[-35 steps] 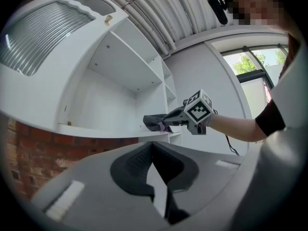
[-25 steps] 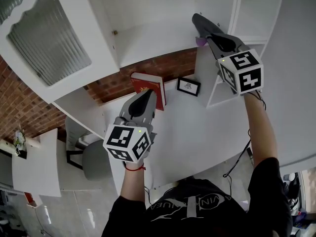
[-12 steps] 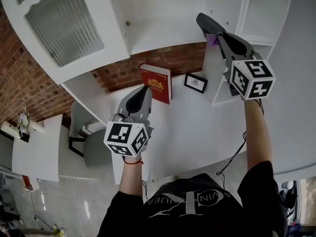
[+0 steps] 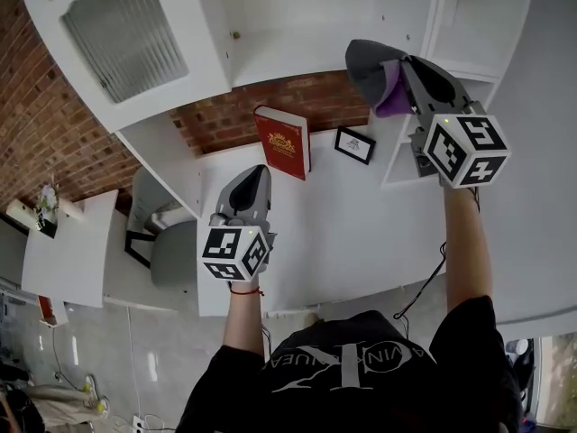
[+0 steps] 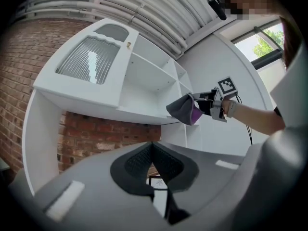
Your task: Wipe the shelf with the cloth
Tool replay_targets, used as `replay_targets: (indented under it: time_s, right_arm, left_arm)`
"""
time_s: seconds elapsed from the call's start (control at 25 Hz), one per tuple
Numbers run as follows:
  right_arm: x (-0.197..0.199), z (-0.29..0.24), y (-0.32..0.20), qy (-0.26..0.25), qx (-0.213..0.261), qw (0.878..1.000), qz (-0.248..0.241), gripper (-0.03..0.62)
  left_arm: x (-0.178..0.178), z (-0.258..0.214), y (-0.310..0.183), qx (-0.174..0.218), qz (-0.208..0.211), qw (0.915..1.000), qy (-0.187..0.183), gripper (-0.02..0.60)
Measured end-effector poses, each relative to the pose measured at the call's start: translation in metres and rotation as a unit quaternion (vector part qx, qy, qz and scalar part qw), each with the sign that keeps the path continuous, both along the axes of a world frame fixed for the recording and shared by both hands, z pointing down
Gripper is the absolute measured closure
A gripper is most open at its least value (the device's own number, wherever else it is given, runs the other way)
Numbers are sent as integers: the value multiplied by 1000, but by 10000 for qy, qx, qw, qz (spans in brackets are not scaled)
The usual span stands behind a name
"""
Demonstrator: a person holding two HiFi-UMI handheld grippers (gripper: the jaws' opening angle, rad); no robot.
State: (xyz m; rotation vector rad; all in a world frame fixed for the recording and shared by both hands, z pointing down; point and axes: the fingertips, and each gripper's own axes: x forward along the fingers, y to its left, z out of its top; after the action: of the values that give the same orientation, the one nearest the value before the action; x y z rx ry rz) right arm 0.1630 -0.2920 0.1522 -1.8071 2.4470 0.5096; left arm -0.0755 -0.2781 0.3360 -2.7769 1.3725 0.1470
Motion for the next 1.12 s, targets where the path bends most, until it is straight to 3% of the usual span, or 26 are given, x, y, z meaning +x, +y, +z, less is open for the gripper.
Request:
replay_targets:
  time_s: [0.32,0.68,0.92,1.12]
  right_arm:
    - [-4,16,37,-31,-54,9991,-409,565]
    - [-2,72,64,-281,-517,9960,-668,565]
    - [0,119,80,175,-871,9946,-542,565]
    - [5,155,99,85,-1096,9916,-681,565]
  left_arm:
    - [2,2,36,106,-267,9996,72,571]
    - [3,18,73,-20,-448,9990,29,571]
    - [3,34,93,-132,-606,9981,35,571]
    - [7,46,110,-201,-680,9975,52,571]
